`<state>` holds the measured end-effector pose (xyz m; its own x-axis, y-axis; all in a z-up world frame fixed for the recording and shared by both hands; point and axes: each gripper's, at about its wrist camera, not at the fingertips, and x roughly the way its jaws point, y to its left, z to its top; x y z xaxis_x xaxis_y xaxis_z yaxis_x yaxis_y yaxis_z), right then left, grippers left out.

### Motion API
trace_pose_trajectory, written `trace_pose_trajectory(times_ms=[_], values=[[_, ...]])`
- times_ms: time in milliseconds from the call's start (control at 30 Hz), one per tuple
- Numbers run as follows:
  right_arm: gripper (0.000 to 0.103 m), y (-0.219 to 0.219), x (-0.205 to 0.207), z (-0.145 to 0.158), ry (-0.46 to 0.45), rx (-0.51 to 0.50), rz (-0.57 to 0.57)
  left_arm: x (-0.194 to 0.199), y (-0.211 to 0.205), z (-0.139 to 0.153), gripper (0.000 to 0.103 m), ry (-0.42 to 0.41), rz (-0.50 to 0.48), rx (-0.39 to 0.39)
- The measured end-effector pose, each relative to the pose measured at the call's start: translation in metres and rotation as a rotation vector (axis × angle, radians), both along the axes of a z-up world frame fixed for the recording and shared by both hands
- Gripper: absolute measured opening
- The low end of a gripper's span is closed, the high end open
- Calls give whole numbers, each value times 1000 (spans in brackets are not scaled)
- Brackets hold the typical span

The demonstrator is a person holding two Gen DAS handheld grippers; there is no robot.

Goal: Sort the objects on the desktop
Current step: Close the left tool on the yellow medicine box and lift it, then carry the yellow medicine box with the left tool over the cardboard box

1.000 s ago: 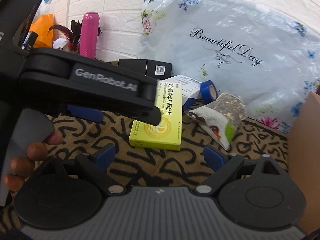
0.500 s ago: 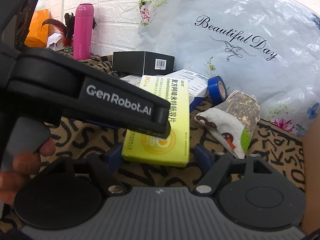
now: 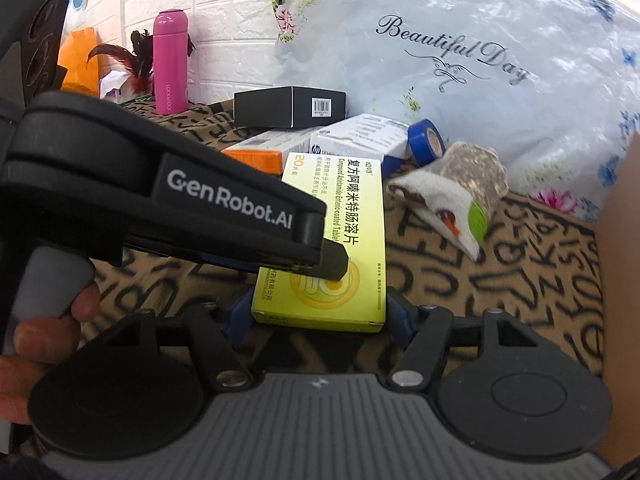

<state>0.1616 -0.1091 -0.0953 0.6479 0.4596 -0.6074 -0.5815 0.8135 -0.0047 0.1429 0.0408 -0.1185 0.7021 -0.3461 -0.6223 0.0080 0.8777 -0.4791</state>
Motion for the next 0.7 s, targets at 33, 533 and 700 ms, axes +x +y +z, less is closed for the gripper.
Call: trace_pose_trajectory(times_ms=[33,533,700], values=[[66,-4,-5,1,4,6,-5,-5,-3,2,45,1,-1,-4],[66,-75,-93,47,-113,140,-86,-90,-62,66,42,-166,-65,51],[66,-99,-115,67,-207,173,-130,-103,-89,90,42,-239,-115,67]])
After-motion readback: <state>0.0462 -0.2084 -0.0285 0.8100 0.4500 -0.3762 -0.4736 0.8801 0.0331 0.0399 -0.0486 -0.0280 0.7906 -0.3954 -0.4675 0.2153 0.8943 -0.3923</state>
